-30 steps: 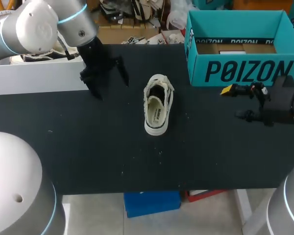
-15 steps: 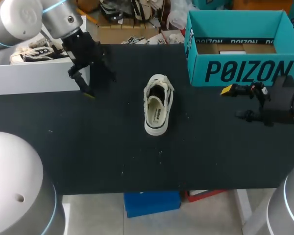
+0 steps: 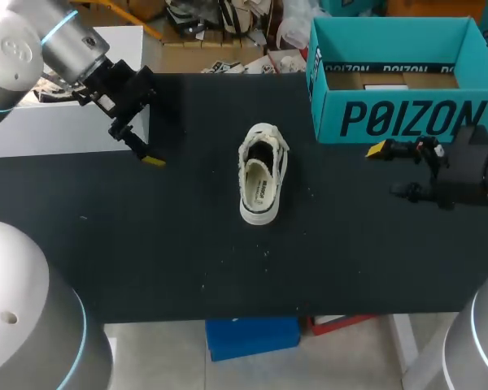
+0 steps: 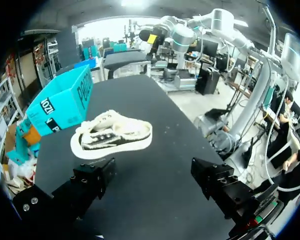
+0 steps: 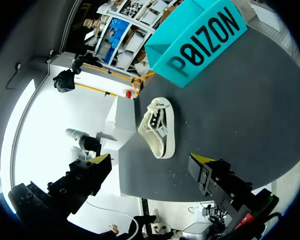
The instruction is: Take the shoe out of the shoebox, open the shoe tongue, remove and reinsert the insole, then place the shoe into the shoebox
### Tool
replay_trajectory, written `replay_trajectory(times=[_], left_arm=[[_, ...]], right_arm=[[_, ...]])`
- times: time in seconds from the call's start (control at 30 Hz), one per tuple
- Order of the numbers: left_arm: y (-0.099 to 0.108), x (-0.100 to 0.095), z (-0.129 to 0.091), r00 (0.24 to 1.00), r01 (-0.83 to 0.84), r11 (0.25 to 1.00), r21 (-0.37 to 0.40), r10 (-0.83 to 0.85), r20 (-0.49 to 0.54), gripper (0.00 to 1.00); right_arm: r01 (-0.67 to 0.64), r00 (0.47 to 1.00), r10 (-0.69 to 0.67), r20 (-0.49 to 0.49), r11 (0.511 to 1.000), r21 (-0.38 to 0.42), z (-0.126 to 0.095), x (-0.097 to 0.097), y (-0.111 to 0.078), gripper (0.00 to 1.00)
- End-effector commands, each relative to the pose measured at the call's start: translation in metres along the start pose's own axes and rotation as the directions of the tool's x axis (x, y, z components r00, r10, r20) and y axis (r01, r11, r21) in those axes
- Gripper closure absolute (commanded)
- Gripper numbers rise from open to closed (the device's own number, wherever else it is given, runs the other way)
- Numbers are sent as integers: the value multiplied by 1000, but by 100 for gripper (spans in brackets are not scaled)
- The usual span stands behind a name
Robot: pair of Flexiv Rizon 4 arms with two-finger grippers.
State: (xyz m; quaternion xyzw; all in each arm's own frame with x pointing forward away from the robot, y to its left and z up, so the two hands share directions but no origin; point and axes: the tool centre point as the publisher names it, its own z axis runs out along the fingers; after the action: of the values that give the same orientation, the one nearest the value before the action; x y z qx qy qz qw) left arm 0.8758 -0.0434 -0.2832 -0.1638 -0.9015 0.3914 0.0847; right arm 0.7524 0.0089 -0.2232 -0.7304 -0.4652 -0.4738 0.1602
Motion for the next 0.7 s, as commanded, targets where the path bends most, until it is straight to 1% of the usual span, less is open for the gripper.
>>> replay_trajectory(times=[0.03,0.23,0.33,0.43,0.47,0.53,0.57,0.63,0.7], left_arm=[[9,11,1,999,-29,997,78,27,25,0],[8,24,-3,999,32,995,90,-35,36,0],[6,28,-8,996,75,996,55,-78,49,0],[6,28,-8,996,75,996,55,-78,49,0],[6,28,-8,996,75,996,55,-78,49,0],[6,28,-8,996,75,996,55,-78,49,0],[6,28,-8,996,75,996,55,-78,49,0],[6,28,-8,996,75,996,55,-78,49,0],[6,28,-8,996,75,996,55,-78,49,0]], right_arm=[[-1,1000,1,2,1000,-2,1,1,0,0],[-1,1000,1,2,1000,-2,1,1,0,0],[-1,1000,1,2,1000,-2,1,1,0,0],[-1,1000,1,2,1000,-2,1,1,0,0],[62,996,-63,63,998,25,3,4,3,0],[165,972,-177,154,983,84,8,9,7,0],[227,945,-247,216,967,114,12,11,9,0],[301,899,-342,275,936,180,20,14,11,0],[375,831,-440,340,895,241,29,16,13,0]])
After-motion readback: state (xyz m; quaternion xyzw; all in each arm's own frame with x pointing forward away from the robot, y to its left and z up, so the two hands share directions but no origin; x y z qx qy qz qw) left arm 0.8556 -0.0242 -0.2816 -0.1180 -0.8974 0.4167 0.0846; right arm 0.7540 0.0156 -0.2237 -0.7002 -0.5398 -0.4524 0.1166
